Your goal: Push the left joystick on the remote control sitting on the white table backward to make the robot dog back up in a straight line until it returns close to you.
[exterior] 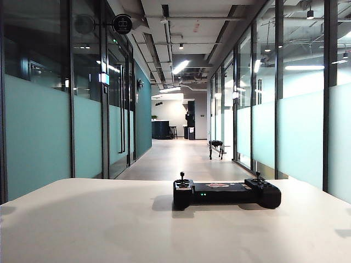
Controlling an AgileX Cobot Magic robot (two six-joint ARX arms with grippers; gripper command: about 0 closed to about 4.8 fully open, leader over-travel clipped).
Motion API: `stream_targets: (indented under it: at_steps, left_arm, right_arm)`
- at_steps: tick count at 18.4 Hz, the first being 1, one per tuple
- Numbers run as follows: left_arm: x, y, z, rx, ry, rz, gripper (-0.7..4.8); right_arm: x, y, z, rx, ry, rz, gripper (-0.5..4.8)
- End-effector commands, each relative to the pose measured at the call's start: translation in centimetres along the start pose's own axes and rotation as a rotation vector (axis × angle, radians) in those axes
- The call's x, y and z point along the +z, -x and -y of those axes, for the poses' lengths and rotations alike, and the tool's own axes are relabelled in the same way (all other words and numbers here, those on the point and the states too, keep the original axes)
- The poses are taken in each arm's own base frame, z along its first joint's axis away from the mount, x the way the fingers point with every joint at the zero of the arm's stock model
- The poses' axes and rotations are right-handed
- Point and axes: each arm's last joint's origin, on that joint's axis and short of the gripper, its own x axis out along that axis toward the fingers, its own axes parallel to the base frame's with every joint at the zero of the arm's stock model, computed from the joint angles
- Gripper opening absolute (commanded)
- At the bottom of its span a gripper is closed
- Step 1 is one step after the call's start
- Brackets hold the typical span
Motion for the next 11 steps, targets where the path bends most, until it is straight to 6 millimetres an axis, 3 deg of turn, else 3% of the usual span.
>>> stream_targets:
  at_steps: [1,11]
  left_arm:
    - [0.7,0.1,0.0,-0.003,0.032,0.041,-0.05]
    - [3.9,0.2,-0.1,-0.006,0.081,0.130,-0.05]
  right_arm:
    - [1.0,0.1,0.0,0.004,-0.006,0.092,-0.01]
    - [6.1,0.0,-0.2,0.020,0.046,0.144,-0.01]
